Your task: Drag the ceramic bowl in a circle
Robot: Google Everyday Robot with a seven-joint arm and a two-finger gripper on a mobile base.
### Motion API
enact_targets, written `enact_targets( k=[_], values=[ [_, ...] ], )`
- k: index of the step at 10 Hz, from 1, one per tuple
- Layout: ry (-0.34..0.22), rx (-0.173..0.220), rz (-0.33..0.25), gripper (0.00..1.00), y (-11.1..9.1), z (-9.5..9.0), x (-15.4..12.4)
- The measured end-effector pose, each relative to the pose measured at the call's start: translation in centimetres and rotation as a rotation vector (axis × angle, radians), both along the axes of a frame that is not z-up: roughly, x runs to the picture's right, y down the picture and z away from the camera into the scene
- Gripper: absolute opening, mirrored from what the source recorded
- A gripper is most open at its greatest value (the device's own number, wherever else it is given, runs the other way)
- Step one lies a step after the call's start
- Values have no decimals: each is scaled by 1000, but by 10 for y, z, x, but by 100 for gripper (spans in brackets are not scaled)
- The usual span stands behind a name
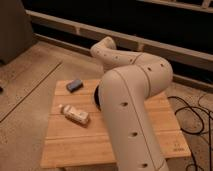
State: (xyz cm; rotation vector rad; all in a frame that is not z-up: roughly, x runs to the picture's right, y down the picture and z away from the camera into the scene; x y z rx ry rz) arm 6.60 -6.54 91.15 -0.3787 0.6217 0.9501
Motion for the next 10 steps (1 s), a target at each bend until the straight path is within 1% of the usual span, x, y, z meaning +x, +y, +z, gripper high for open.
enact_targets(
  k=[1,2,3,4,6,7,8,9,10],
  values=[
    [-9,8,-17,0,-13,9,-9],
    [-18,11,-22,0,-19,14,-15],
    [-40,13,-28,0,-27,22,-26],
    [-62,12,-30,0,-30,26,-37],
    [-112,1,-15,0,-27,31,-58],
    [-153,-12,10,0,-21,33,-72],
    [-166,-28,17,0,-12,34,-76],
    [-164,-39,24,0,-5,37,-74],
    [-146,-46,39,0,-1,38,-64]
  ],
)
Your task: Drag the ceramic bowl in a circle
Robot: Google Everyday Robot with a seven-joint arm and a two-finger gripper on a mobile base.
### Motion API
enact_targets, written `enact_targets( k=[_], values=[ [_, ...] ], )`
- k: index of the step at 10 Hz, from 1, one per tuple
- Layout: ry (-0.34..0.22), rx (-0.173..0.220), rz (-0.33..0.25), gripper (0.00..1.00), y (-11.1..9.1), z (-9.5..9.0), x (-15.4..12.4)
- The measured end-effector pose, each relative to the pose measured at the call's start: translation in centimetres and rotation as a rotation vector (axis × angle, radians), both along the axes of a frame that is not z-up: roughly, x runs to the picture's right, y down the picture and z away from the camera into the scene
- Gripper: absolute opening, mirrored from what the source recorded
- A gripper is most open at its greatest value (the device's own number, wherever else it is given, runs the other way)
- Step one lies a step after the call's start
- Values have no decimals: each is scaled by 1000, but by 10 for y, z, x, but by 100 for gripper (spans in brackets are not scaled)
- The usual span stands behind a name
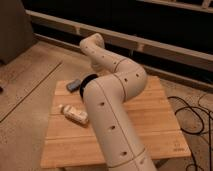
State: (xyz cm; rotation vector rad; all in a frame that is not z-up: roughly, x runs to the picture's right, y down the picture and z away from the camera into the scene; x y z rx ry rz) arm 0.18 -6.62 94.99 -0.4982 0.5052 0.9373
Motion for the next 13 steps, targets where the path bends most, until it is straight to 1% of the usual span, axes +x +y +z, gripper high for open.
enact_targets(
  k=[2,4,5,7,9,11,13],
  values=[
    [18,3,23,0,-2,-3,16],
    [0,2,53,0,0,-9,19],
    [-5,2,55,0,1,-10,19],
    [-44,-3,27,0,5,-13,-3],
    [-100,-7,-11,0,11,-18,-36],
    [-113,-12,-19,0,19,-25,-42],
    [-82,-27,-2,0,31,-29,-26]
  ],
)
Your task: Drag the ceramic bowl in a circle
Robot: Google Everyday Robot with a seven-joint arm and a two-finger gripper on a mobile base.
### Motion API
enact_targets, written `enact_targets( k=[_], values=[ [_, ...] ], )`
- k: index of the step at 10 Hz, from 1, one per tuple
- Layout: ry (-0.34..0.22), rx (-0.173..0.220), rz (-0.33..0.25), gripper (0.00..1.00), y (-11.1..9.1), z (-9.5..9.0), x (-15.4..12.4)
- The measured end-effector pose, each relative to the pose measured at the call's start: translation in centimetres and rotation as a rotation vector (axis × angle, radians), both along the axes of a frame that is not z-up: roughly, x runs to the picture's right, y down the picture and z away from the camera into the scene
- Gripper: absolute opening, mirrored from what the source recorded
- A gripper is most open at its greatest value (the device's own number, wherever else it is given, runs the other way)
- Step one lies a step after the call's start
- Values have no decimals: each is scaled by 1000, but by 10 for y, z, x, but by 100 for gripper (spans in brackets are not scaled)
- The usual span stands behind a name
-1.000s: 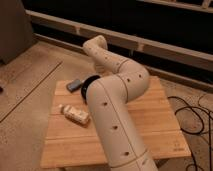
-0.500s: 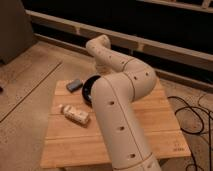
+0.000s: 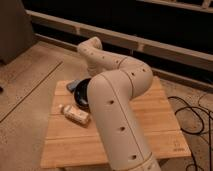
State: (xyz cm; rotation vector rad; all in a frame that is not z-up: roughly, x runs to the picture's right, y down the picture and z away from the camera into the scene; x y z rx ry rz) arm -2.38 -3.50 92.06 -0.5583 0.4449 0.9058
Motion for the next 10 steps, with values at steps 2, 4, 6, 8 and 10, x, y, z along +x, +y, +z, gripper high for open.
enact_targets(
  k=[2,4,6,8,10],
  values=[
    [57,-25,22,0,10,-3,27],
    [114,-32,32,0,9,-3,51],
    [155,-11,24,0,-7,1,68],
    [147,22,-19,0,-32,11,60],
    [105,29,-34,0,-44,20,44]
  ],
)
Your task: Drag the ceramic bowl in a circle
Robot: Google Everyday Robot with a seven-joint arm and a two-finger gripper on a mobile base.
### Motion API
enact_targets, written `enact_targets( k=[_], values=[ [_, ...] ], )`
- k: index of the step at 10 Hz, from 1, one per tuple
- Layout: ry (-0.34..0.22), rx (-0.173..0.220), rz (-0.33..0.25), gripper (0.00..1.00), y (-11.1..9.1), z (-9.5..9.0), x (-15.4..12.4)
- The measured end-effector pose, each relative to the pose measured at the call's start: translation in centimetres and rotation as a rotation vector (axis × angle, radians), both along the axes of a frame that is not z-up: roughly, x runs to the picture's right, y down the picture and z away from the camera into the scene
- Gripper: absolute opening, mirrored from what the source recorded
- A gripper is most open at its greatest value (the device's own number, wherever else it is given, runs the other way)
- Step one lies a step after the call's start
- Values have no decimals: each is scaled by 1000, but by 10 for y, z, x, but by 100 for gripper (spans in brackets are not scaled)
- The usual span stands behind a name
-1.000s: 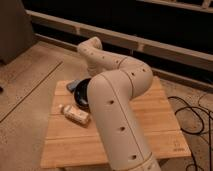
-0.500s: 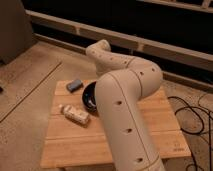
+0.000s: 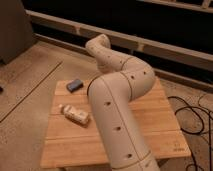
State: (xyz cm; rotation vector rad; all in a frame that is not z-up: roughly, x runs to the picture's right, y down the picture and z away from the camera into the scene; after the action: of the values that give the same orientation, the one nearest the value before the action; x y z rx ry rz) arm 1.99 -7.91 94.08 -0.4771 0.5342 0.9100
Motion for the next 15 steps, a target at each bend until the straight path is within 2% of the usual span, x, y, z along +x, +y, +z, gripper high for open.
enact_targets(
  k=[2,5,7,9,11,13,14,15],
  values=[
    [-62,-9,-14,0,-2,6,-31],
    [-164,-32,13,0,6,2,-72],
    [-204,-42,32,0,14,-4,-85],
    [-223,-65,73,0,36,-15,-81],
    [-197,-74,87,0,54,-23,-60],
    [-106,-76,77,0,65,-29,-20],
    [-36,-76,73,0,68,-31,5],
    [-1,-74,72,0,66,-31,17]
  ],
)
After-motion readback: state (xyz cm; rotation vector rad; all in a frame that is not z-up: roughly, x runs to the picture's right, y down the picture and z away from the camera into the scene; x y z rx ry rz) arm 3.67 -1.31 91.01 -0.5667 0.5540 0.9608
